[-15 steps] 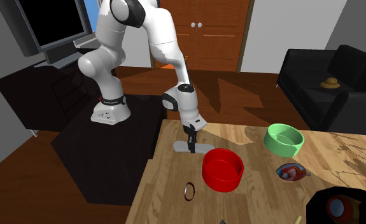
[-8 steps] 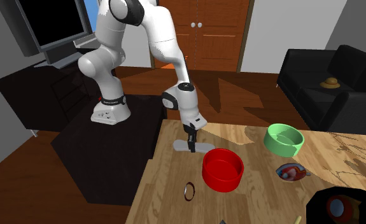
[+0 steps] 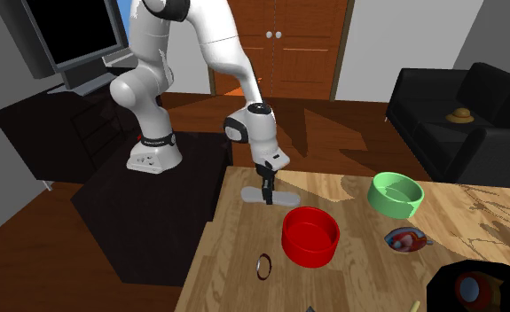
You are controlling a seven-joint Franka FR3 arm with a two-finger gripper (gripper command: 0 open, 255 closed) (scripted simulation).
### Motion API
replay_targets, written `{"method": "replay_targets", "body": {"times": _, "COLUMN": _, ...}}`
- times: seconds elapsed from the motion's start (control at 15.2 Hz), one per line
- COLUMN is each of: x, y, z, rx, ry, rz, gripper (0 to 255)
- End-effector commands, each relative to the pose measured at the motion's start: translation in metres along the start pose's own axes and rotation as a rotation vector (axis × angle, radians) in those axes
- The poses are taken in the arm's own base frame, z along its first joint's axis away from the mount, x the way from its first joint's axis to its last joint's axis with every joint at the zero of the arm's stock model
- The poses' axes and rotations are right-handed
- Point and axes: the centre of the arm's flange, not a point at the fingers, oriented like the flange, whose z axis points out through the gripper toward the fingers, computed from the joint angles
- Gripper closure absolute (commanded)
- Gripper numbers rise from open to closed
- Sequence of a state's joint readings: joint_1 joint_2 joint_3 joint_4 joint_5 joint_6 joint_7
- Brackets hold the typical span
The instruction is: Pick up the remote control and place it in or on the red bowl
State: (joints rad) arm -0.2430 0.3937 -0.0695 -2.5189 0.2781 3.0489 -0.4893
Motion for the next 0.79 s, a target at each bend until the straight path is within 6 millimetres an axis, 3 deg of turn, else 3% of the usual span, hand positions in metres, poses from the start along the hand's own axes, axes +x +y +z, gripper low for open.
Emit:
{"method": "replay_targets", "body": {"times": 0.0, "x": 0.001, "y": 0.001, "z": -0.012, "rx": 0.000, "ry": 0.000, "rz": 0.000, "gripper": 255}}
{"method": "replay_targets", "body": {"times": 0.73, "x": 0.009, "y": 0.002, "z": -0.069, "rx": 0.000, "ry": 0.000, "rz": 0.000, "gripper": 255}}
